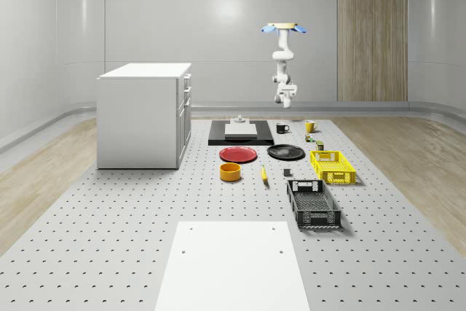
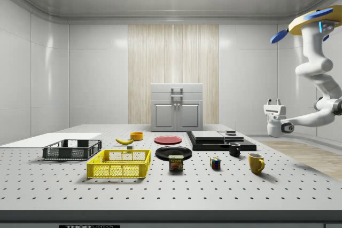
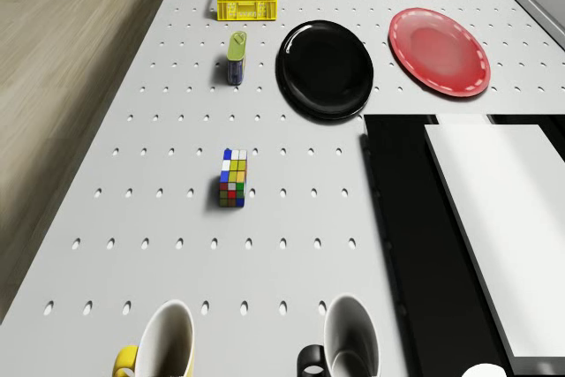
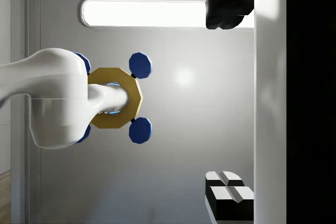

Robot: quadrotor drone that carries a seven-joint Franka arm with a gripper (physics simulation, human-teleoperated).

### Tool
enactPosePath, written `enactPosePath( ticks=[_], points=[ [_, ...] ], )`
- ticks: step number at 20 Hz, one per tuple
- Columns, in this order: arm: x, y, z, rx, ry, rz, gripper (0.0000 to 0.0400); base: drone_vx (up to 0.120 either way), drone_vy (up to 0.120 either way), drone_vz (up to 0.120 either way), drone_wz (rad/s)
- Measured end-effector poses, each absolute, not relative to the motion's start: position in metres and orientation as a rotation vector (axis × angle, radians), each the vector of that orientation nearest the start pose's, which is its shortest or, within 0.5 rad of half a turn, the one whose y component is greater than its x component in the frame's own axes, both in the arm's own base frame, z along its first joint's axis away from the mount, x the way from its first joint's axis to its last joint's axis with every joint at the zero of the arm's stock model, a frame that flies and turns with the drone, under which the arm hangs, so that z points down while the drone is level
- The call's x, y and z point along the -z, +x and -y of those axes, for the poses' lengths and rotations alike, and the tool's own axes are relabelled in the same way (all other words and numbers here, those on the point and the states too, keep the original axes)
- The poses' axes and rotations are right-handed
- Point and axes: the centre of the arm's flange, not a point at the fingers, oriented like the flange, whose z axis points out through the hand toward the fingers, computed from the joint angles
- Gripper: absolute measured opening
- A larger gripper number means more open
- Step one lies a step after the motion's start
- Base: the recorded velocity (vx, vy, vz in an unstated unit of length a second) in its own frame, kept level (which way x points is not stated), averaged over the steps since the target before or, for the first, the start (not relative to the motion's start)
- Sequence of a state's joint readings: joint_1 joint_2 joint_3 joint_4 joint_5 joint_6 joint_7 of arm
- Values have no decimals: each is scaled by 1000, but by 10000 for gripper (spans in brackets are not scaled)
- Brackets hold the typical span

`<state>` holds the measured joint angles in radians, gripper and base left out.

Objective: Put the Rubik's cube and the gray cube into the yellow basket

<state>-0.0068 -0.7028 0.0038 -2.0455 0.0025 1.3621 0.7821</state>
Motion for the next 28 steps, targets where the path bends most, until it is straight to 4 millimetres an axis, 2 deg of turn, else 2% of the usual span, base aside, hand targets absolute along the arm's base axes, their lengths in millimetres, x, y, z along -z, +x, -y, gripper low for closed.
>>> enactPosePath(
  ticks=[18, 28],
  points=[
    [-691, 303, 0, 50, -2893, -1198, 400, 120, 120, 0, 0],
    [-691, 302, -2, 69, -2902, -1202, 400, 120, 0, 0, 0]
  ],
)
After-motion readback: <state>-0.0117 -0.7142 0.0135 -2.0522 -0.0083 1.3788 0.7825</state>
